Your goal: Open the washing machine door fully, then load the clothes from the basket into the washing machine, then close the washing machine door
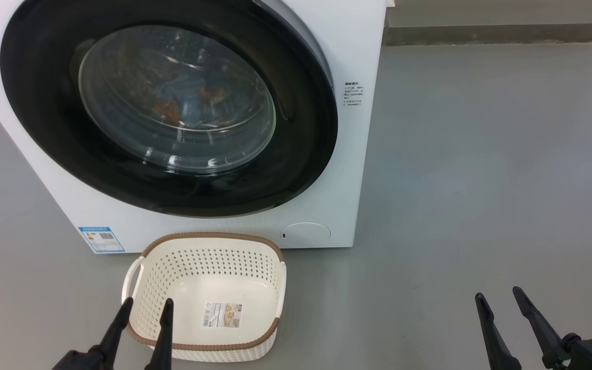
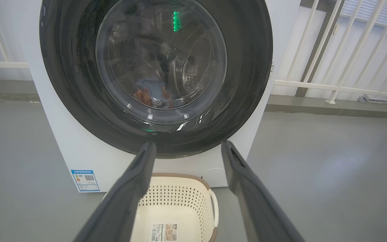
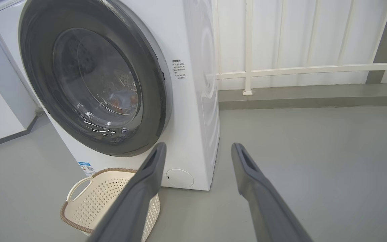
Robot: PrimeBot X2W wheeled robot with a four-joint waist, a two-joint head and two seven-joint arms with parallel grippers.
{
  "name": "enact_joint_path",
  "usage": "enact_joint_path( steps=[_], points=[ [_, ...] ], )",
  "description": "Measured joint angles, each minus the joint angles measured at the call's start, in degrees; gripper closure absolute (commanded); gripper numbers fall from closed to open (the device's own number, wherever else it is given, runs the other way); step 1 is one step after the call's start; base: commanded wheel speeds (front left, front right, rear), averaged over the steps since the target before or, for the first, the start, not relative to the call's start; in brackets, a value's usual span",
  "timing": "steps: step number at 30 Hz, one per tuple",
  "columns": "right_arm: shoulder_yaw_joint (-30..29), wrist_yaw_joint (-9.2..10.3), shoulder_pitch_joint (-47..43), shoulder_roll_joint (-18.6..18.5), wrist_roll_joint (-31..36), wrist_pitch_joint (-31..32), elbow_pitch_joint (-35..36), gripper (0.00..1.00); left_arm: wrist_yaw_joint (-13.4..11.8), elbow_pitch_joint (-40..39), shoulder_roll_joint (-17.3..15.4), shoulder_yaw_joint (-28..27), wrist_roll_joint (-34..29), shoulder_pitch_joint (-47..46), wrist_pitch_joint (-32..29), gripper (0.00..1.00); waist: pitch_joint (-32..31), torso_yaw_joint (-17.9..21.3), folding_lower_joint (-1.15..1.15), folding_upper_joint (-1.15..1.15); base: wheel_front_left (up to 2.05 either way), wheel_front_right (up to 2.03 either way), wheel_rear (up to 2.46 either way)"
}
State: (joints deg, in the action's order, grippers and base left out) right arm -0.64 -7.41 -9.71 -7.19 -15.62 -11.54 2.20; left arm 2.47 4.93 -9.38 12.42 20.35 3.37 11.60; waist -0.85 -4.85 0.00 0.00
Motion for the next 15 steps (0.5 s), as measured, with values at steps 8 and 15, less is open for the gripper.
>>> enact_joint_path(
  steps=[8, 15],
  points=[
    [0.04, 0.00, 0.00, -0.02, 0.00, 0.36, 0.05, 0.00, -0.44, -0.08, -0.10, 0.30, 0.00, 0.00, 0.00, 0.00, 0.05, 0.11, 0.00, 0.00, 0.00, 0.00, 0.00],
    [0.13, 0.00, -0.01, 0.45, -0.24, 0.37, -3.07, 1.00, -0.76, 2.25, 1.02, 0.94, 0.00, 0.85, -0.01, 1.00, 0.02, 0.12, 0.00, 0.00, 0.00, 0.00, 0.00]
  ],
)
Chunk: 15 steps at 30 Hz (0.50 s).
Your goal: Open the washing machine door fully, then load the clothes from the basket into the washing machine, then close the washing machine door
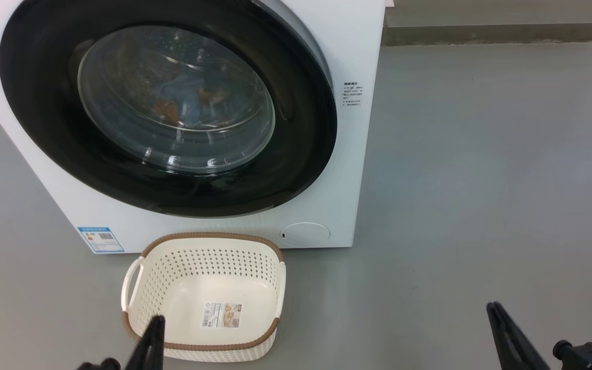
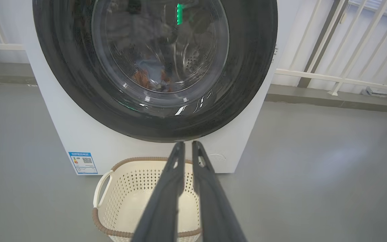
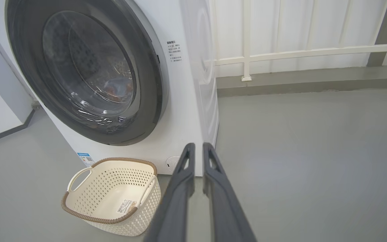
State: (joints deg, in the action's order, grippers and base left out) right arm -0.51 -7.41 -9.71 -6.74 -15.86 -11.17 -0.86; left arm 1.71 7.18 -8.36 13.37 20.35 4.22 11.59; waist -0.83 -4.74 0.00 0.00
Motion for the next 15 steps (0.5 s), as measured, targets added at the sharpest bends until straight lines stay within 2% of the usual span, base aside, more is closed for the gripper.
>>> enact_joint_path(
  steps=[4, 8, 15],
  points=[
    [0.00, 0.00, 0.00, 0.26, -1.12, 0.08, -1.86, 1.00, 0.00, 1.42, 0.96, 0.19, 0.80, 1.29, -0.25, 1.00, 0.03, 0.07, -0.01, 0.00, 0.00, 0.00, 0.00],
    [-0.01, 0.00, 0.02, 0.27, -3.05, 0.57, -2.14, 1.00, 0.05, 1.56, 1.00, -0.15, 3.22, 1.29, -0.91, 1.00, -0.06, 0.25, -0.12, 0.00, 0.00, 0.00, 0.00],
    [-0.04, 0.00, 0.09, 0.34, -7.88, 1.21, -2.92, 1.00, 0.15, 1.91, 1.16, -0.89, 7.30, 1.20, -1.51, 1.00, 0.10, 0.51, -0.02, 0.00, 0.00, 0.00, 0.00]
  ],
)
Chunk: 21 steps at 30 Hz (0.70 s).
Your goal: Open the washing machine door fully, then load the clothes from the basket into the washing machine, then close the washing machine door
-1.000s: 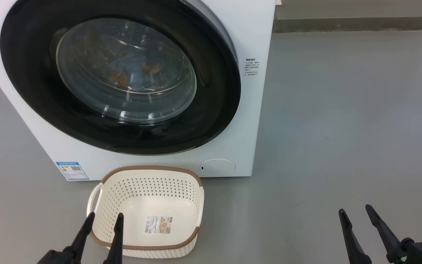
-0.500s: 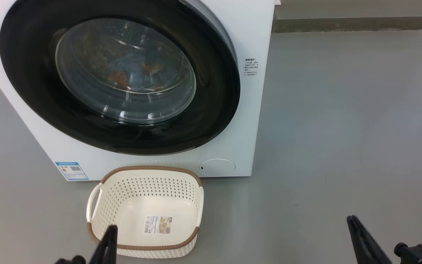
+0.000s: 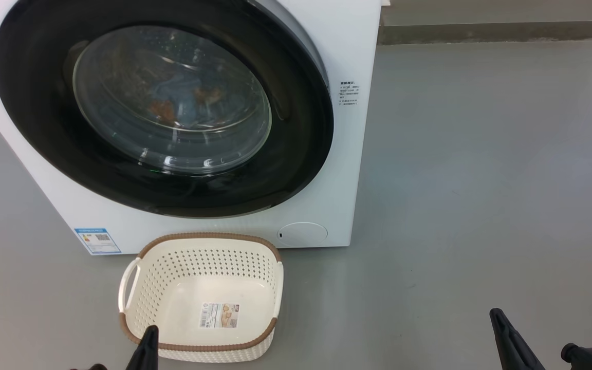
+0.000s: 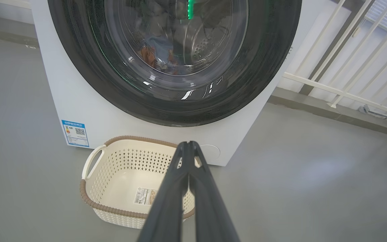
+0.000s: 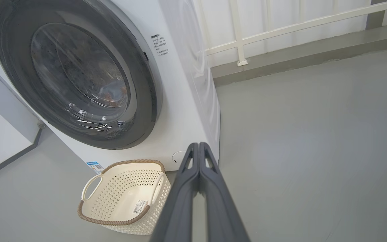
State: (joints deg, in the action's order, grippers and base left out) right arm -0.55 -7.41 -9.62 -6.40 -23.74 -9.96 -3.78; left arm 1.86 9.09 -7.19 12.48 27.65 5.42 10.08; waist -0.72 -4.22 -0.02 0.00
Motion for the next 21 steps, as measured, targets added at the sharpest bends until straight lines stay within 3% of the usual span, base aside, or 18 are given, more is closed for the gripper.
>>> enact_joint_path(
  steps=[21],
  points=[
    [-0.29, 0.00, 2.07, 0.43, -12.98, 2.40, -2.10, 1.00, 0.93, 1.13, 0.51, -2.93, 11.98, -1.26, -3.01, 1.00, 0.17, 0.79, 0.02, 0.00, 0.00, 0.00, 0.00]
  ],
)
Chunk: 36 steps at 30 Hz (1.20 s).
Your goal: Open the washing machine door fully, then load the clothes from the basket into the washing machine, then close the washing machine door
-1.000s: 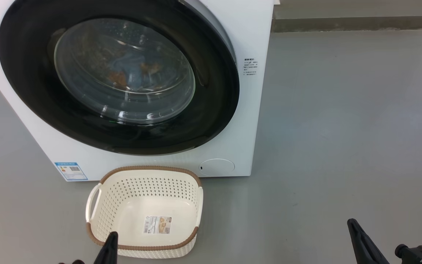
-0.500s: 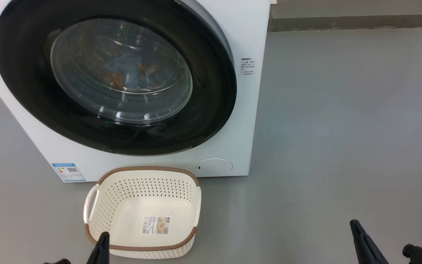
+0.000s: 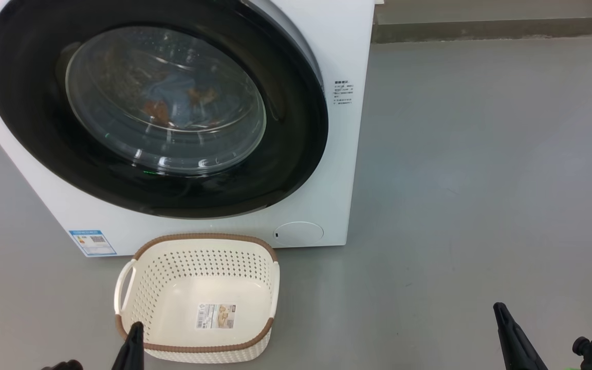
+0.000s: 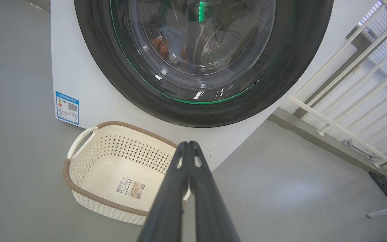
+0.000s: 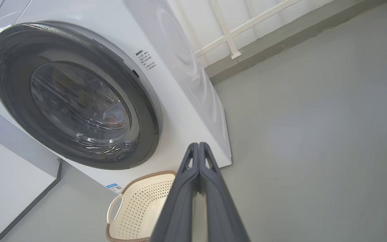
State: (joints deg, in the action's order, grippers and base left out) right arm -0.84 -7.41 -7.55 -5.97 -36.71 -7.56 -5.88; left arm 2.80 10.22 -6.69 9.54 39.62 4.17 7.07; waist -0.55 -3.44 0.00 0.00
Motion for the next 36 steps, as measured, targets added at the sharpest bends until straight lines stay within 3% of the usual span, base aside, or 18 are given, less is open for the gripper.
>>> enact_joint_path(
  steps=[36],
  points=[
    [-1.77, 0.01, 3.95, 0.53, -21.64, 4.55, -3.63, 1.00, 1.47, 1.72, 1.48, -4.97, 20.12, -2.57, -4.59, 1.00, 0.28, 1.31, 0.00, 0.00, 0.00, 0.00, 0.00]
  ],
)
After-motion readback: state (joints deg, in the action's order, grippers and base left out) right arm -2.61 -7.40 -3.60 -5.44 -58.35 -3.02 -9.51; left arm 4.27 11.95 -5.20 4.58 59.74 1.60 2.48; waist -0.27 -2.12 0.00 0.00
